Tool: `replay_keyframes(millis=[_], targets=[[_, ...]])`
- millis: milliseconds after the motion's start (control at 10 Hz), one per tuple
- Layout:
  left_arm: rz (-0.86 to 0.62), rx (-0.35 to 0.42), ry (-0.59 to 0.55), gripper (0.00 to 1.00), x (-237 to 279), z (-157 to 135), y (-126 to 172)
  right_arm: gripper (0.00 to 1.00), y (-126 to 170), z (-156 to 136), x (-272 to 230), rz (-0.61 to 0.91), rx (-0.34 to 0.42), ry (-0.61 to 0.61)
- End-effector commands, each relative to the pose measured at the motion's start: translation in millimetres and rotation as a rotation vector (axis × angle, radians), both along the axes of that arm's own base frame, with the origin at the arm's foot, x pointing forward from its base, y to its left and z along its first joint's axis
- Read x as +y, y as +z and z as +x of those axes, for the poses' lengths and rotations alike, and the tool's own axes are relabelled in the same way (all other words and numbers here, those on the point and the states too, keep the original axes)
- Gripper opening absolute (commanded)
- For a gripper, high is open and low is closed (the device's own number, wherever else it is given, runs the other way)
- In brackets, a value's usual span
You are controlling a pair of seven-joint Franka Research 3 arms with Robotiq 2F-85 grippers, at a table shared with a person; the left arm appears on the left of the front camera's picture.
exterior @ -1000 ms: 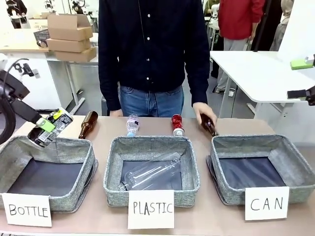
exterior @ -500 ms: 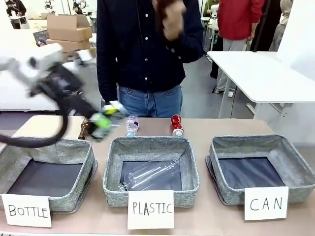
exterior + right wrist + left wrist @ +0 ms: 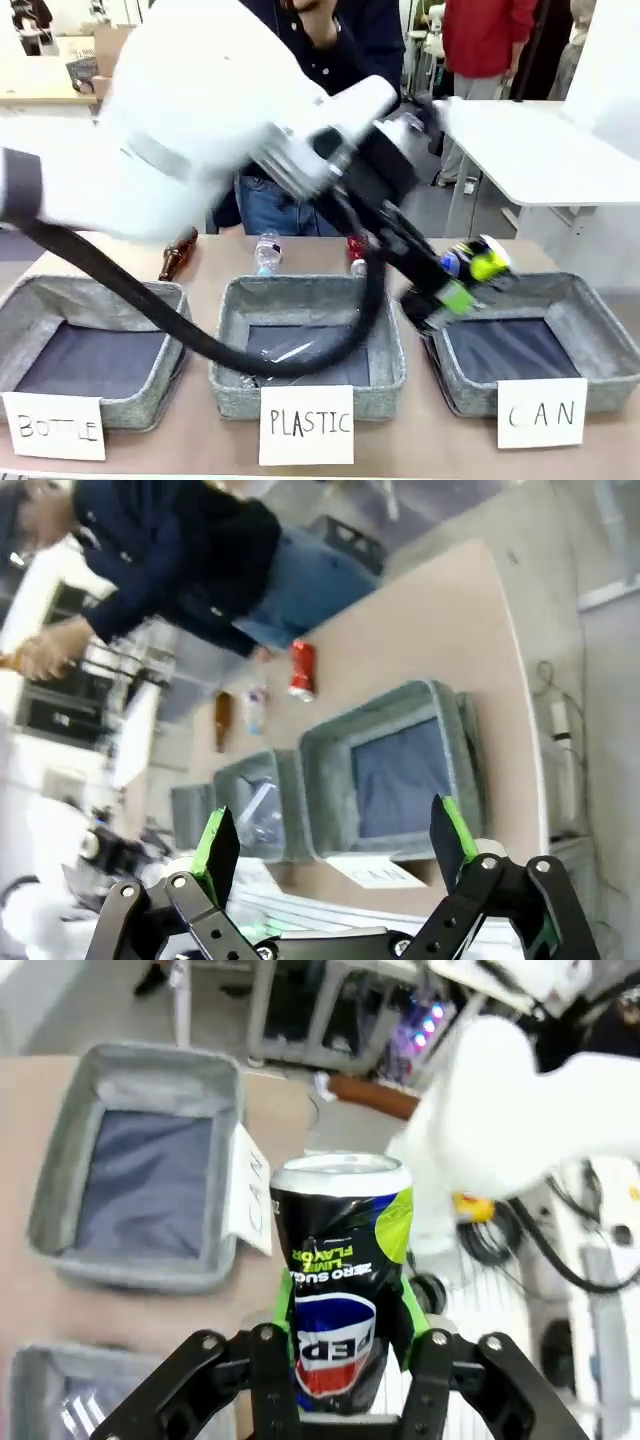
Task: Sort the can waste into the basket.
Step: Pick up the can waste from the table and place it in the right Fabric basket.
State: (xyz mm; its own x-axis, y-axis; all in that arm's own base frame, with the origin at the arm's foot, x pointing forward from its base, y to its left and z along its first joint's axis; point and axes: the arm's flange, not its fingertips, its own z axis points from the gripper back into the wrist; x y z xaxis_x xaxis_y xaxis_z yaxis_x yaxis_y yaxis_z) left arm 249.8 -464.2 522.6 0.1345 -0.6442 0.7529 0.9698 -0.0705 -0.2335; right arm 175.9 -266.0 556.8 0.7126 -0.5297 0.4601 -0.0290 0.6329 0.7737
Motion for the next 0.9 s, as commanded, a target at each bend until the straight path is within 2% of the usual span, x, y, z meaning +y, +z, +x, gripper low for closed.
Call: replay_keyframes(millis=[0,100,200,400,500,700,800], targets=[[-0.088,-0.086,0.060,0.42,-59.5,12.4,-28.4,1.00,20.0,1.6,5.8,-0.107,0.020,0.020],[-0.116,-0.176,0.119,0.42,-100.1,19.2,-38.5,1.00,20.0,1.6,5.8,-0.107,0.020,0.020],[-0.082,-0.182,0.138,0.42,-129.5,32.2,-47.0,1.00,20.0,1.6,5.8,-0.107,0.020,0.020],[0.027,-0.054,0.104,0.42,-163.6,58.9,-66.1,1.00,20.0,1.6,5.8,-0.107,0.020,0.020],[-0.083,-0.145,0.146,0.42,-111.3,24.7,-63.1,1.00,20.0,1.6,5.8,-0.107,0.020,0.020],[-0.083,-0.145,0.146,0.42,-111.3,24.7,-63.1,1.00,20.0,1.6,5.8,-0.107,0.020,0.020],[-0.052,-0.126,0.138,0.42,-131.2,42.9,-85.7,1.00,20.0,1.6,5.8,-0.107,0.020,0.020]])
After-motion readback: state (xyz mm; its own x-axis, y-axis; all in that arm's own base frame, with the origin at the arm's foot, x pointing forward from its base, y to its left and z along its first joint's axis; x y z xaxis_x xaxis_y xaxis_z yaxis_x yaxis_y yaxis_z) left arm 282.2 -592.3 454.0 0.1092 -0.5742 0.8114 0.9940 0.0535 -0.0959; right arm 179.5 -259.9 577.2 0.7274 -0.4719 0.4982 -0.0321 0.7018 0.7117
